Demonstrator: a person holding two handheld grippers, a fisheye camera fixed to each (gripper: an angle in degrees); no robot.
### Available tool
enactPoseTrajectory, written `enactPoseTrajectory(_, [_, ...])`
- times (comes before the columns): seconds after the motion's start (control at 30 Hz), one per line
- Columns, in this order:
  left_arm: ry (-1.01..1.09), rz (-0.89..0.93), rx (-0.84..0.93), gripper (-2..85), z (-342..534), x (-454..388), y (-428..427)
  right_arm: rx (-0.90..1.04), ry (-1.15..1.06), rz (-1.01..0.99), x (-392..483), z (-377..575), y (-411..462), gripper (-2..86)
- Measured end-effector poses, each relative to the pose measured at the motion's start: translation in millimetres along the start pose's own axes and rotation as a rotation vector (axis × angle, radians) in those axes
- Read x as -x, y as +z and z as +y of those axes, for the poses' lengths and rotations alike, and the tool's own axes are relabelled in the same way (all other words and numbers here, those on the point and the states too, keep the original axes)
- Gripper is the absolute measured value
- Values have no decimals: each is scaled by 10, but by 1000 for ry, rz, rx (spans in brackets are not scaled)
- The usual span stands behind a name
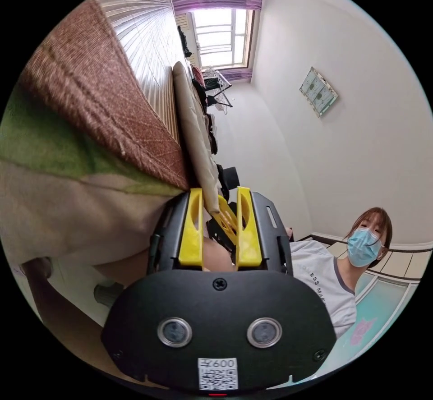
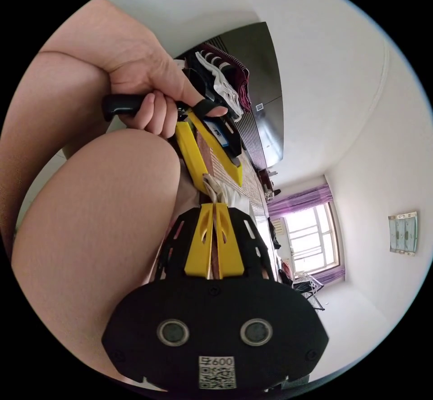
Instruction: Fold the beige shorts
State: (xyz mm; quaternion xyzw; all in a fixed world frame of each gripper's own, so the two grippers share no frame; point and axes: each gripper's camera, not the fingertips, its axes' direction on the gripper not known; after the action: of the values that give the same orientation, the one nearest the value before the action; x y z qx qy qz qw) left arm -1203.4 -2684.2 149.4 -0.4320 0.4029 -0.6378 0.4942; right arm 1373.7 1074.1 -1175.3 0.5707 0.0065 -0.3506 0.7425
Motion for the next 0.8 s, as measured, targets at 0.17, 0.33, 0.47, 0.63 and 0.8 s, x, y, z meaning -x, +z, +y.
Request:
enactPoseTrajectory(0.17, [9, -80, 22, 36, 27, -21, -15, 0, -23, 25, -74, -212, 216, -8])
enactPoseTrajectory(0.33, [16, -76, 17, 25, 74, 0, -97, -24, -13, 7, -274, -456, 412, -8])
enactPoseTrajectory(0.47, [10, -67, 10, 22, 107, 54, -196, -19, 6, -21, -489, -648, 755, -8])
enactPoseTrajectory(0.63, [5, -25, -3, 21, 144, 150, -324, 32, -33, 43, -586, -797, 1257, -5])
enactPoseTrajectory(0.8, [5, 10, -27, 21, 202, 264, -495, 66, 6, 13, -1014, -918, 1814, -4])
